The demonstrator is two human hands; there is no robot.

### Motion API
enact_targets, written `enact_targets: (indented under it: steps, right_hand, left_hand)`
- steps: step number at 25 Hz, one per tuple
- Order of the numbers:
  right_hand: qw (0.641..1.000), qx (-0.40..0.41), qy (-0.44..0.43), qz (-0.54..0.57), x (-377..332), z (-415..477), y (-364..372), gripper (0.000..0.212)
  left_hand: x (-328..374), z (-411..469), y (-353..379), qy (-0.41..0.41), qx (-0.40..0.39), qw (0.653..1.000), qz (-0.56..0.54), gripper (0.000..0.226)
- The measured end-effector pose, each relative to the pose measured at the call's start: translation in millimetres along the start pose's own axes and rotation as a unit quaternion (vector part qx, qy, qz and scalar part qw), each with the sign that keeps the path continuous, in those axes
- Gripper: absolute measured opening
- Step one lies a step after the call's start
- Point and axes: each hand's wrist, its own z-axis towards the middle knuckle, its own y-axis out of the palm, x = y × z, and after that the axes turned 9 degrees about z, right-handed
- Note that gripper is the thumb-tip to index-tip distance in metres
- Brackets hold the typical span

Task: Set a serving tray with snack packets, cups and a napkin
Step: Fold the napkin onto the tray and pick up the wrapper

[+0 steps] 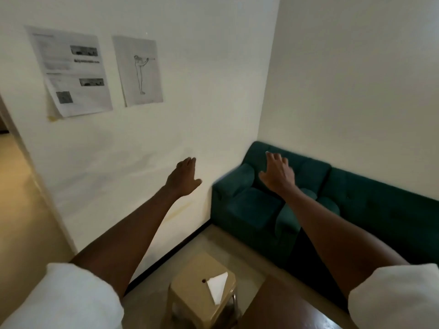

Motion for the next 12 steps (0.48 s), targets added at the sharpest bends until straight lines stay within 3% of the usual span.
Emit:
enact_targets:
  steps: [5, 12]
  right_hand:
    - [0.999, -0.043, -0.016, 0.024, 9.2, 40.3, 97.6, 0.076]
    - [0.977, -0.206, 0.026, 0.046, 65.9, 22.0, 319.1, 0.076]
  left_hand:
    - [-13.2, 28.6, 72.6, -0.023, -0.023, 0.999, -0.022, 0.09]
    - [-45.8, 32.9, 274.1, -0.065, -0.156, 0.985, -0.03, 0.08]
